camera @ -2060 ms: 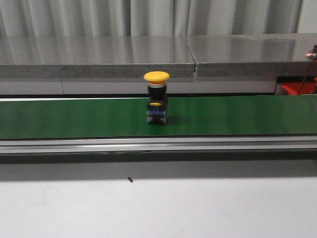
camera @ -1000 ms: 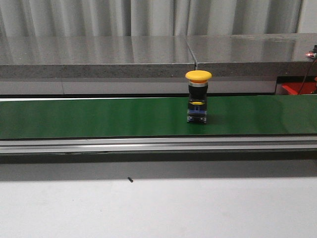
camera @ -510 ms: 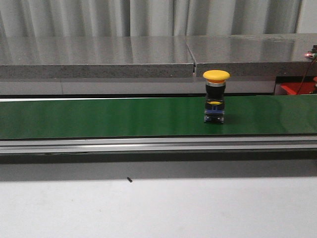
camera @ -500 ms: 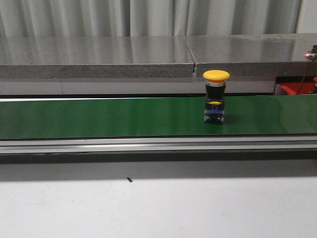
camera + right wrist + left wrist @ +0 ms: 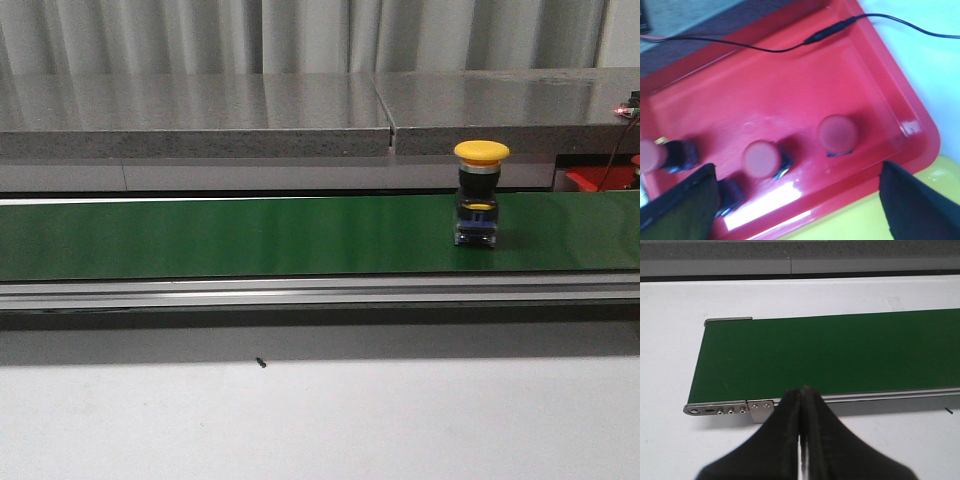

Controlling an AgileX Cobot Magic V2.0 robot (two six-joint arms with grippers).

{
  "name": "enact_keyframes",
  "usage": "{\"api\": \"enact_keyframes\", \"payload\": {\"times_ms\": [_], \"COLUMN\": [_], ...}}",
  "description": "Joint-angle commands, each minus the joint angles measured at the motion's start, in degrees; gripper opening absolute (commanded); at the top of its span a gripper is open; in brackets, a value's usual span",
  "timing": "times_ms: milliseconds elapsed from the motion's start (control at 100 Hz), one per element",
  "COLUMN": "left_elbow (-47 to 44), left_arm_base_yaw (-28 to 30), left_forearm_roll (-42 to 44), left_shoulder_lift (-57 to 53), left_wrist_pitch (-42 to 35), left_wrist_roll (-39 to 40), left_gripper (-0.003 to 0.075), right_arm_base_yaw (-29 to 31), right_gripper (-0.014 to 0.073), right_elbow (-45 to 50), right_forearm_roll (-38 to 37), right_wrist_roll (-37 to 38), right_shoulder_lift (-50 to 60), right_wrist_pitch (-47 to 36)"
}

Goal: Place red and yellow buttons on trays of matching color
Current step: 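Lower the right gripper onto the yellow button at the belt end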

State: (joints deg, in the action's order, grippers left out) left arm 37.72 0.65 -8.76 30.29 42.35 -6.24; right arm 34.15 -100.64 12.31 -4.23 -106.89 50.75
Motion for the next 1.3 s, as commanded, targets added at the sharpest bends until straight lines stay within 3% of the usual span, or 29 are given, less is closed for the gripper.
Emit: {"api": "enact_keyframes", "payload": {"times_ms": [0,180,430,920,1080,1290], "left_elbow": [1.5,1.5,1.5,1.5,1.5,1.5], "left_arm_base_yaw": [-0.5,-0.5,-0.5,-0.5,-0.5,-0.5], "left_forearm_roll": [-0.8,-0.8,-0.8,-0.8,-0.8,-0.8], "left_shoulder_lift": [0.1,0.1,0.1,0.1,0.1,0.1], "left_wrist_pitch": [-4.1,-4.1,-4.1,-4.1,-4.1,-4.1], "left_wrist_roll": [0.5,0.5,0.5,0.5,0.5,0.5], "left_gripper": [-0.002,-0.002,-0.002,-0.002,-0.002,-0.002], "right_arm_base_yaw": [-1.4,-6.7,-15.9,-31.2,-32.7,-32.7], "right_gripper": [0.0646,0.0646,0.0646,0.0646,0.0646,0.0646], "right_elbow": [3.1,13.1,21.0,22.6,22.6,22.7], "right_forearm_roll": [-0.4,-1.2,-1.3,-1.1,-0.1,0.1], "right_wrist_roll": [-0.9,-0.9,-4.4,-6.7,-5.9,0.4], "right_shoulder_lift": [8.0,18.1,26.2,29.2,29.2,29.2], "right_wrist_pitch": [-4.5,-6.4,-1.6,13.0,12.0,10.5]}}
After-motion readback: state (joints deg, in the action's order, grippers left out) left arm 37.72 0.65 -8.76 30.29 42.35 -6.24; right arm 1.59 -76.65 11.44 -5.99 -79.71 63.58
